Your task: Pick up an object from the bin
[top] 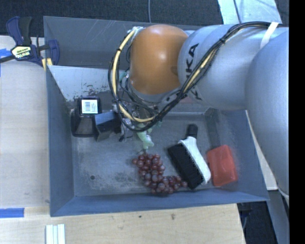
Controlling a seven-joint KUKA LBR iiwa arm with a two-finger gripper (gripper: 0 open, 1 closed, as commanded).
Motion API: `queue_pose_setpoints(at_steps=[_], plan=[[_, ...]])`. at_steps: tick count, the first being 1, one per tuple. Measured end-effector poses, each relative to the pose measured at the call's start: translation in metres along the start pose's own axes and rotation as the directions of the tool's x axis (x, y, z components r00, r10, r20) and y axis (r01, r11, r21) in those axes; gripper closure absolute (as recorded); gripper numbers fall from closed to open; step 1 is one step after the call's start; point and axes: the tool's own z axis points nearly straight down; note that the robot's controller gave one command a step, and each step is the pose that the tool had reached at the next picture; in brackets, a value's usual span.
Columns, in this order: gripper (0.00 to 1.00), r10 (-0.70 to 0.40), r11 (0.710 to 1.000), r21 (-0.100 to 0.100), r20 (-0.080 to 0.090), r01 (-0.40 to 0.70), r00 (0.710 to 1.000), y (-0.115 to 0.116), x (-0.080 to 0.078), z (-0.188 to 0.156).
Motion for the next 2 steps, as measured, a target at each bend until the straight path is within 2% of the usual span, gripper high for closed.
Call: queue_pose_setpoints(at_steps=[1, 2], plan=[[1.00, -0.007, 1.000, 0.000, -0.017, 0.007, 1.000, -0.004, 0.010, -0.047], [1.00, -0.006, 1.000, 0.001, -0.008, 0.006, 1.000, -0.004, -0.004, -0.101]])
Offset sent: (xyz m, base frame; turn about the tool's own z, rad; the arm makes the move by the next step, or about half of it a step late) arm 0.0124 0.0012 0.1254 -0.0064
